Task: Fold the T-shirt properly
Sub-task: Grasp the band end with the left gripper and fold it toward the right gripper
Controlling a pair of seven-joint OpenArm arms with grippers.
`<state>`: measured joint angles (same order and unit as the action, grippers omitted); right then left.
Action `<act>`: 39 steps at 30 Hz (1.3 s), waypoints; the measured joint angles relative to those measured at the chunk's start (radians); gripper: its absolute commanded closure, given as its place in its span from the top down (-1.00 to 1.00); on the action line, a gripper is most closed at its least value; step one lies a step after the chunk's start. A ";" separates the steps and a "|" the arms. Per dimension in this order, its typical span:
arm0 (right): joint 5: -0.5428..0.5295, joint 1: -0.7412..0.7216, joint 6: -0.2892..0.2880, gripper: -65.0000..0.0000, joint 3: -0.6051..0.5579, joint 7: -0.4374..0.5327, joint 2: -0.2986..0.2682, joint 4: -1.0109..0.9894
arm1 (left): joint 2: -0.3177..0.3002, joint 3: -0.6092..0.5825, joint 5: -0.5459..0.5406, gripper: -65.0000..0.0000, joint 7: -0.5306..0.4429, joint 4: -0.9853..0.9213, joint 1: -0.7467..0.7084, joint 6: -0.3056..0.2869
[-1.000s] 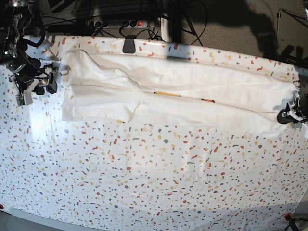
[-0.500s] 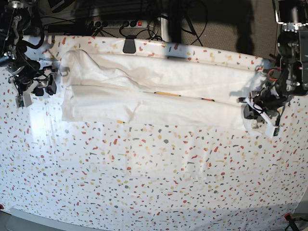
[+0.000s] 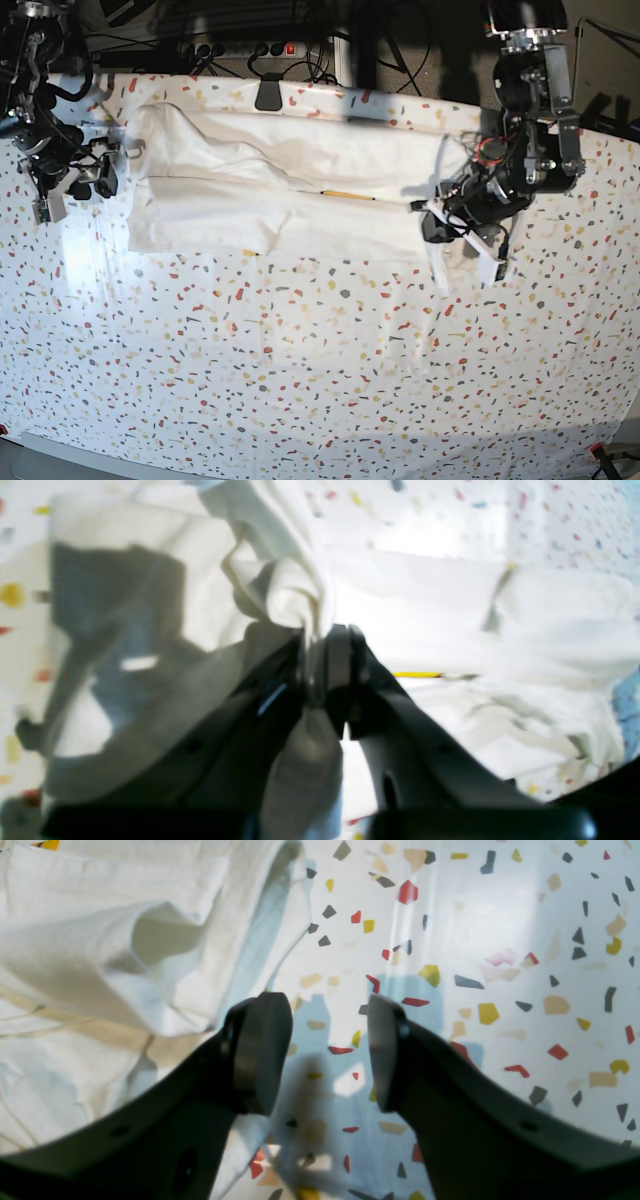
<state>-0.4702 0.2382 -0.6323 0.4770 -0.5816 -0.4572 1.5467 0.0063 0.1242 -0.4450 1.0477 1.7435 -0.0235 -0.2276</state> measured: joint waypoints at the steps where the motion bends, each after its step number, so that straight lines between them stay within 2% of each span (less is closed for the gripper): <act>1: 0.000 0.000 0.000 -0.12 0.000 0.001 0.000 0.000 | -0.001 -0.021 0.000 -1.00 0.000 0.000 -0.005 0.000; 6: 0.000 -0.002 0.000 -0.12 0.000 0.005 0.000 0.000 | -0.006 -0.162 0.004 -1.00 -0.001 0.000 -0.021 0.000; 10: 0.000 -0.002 0.000 -0.12 0.000 0.004 0.000 0.000 | -0.003 -0.239 0.019 -1.00 -0.082 0.000 -0.020 -0.004; 13: 0.000 -0.002 0.000 -0.12 0.000 0.004 0.000 0.000 | -0.006 -0.258 0.066 -1.00 -0.101 0.000 -0.020 0.001; 18: 0.000 -0.002 0.000 -0.12 0.000 0.005 0.000 0.000 | -0.006 -0.263 0.067 -1.00 -0.105 0.000 -0.020 0.000; 19: 0.000 -0.002 0.000 -0.12 0.000 0.004 0.000 0.000 | -0.006 -0.262 0.067 -0.95 -0.106 0.000 -0.020 0.000; 21: 0.000 -0.002 0.000 -0.12 0.000 0.004 0.000 0.000 | -0.006 -0.262 0.064 -0.43 -0.107 0.000 -0.020 0.000; 22: 0.000 -0.002 0.000 -0.12 0.000 0.005 0.000 0.000 | -0.006 -0.262 0.063 -0.23 -0.108 0.000 -0.020 0.000; 23: 0.000 -0.002 0.000 -0.12 0.000 0.005 0.000 0.000 | -0.006 -0.262 0.064 -0.11 -0.114 0.000 -0.020 0.001; 31: -0.001 -0.030 0.000 -0.12 0.000 -0.003 0.000 0.000 | -0.006 -0.262 0.042 -0.09 -0.117 0.000 0.007 0.000; 34: -0.064 -0.057 0.000 -0.12 0.000 -0.093 0.000 0.000 | -0.009 -0.262 0.117 -0.09 -0.117 0.000 0.041 -0.008; 37: -0.177 -0.108 0.000 -0.12 0.000 -0.267 0.000 0.000 | -0.029 -0.262 0.229 -0.09 -0.129 0.000 0.069 -0.008; 39: -0.214 -0.158 0.000 -0.12 0.000 -0.305 0.000 -0.016 | -0.054 -0.262 0.280 -0.09 -0.155 0.000 0.076 -0.007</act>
<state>-0.6846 0.0799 -0.6323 0.4774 -0.8867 -0.4572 1.5303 -0.0475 -0.1375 -0.1646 0.8925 1.7439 0.0525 -0.2344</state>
